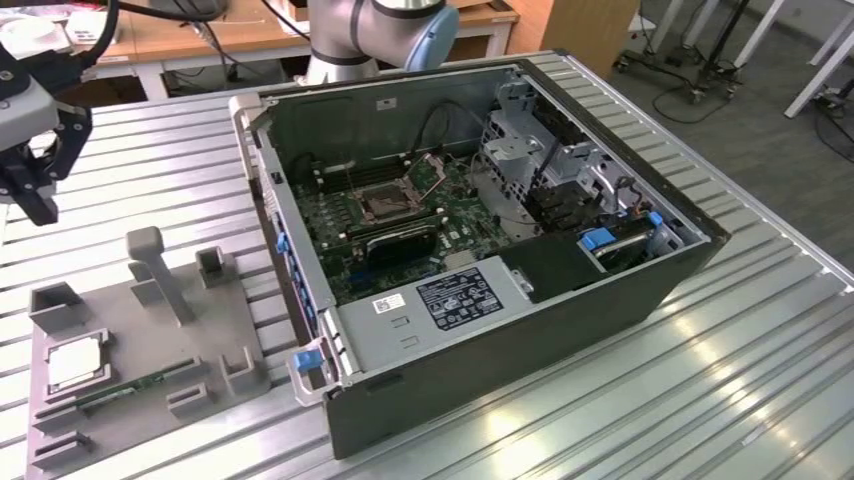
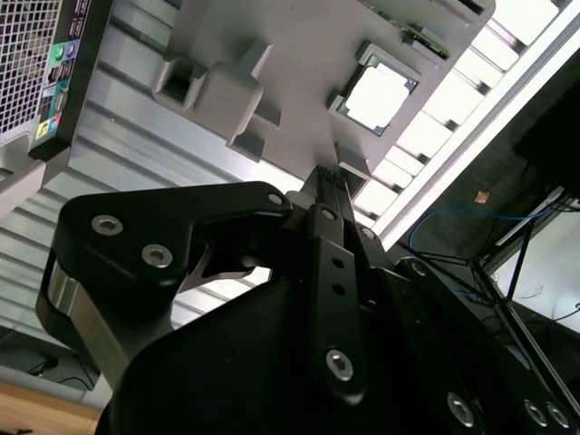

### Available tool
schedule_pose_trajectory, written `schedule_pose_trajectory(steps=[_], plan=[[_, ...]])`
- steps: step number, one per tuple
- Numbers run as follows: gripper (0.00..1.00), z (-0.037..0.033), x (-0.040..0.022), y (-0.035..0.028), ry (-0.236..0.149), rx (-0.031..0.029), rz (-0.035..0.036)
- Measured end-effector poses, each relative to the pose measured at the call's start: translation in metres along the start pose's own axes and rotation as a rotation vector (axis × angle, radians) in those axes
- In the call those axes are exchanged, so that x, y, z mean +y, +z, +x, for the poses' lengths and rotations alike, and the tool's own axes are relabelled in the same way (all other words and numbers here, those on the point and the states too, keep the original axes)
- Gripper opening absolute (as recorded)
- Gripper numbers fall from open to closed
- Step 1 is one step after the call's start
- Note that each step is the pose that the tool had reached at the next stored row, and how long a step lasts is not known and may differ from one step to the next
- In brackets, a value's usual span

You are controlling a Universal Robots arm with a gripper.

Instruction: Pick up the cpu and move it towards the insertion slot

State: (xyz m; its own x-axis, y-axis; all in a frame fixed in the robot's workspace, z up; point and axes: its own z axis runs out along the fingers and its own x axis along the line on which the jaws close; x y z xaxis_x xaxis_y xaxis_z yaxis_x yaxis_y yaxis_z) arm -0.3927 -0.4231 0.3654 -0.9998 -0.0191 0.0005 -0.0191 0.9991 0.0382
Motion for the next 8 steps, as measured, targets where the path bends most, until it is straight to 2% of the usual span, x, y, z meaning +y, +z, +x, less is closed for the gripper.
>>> schedule_pose_trajectory(steps=[8], plan=[[0.11, 0.0007, -0.0097, 0.0, 0.0, 0.0, 0.0]])
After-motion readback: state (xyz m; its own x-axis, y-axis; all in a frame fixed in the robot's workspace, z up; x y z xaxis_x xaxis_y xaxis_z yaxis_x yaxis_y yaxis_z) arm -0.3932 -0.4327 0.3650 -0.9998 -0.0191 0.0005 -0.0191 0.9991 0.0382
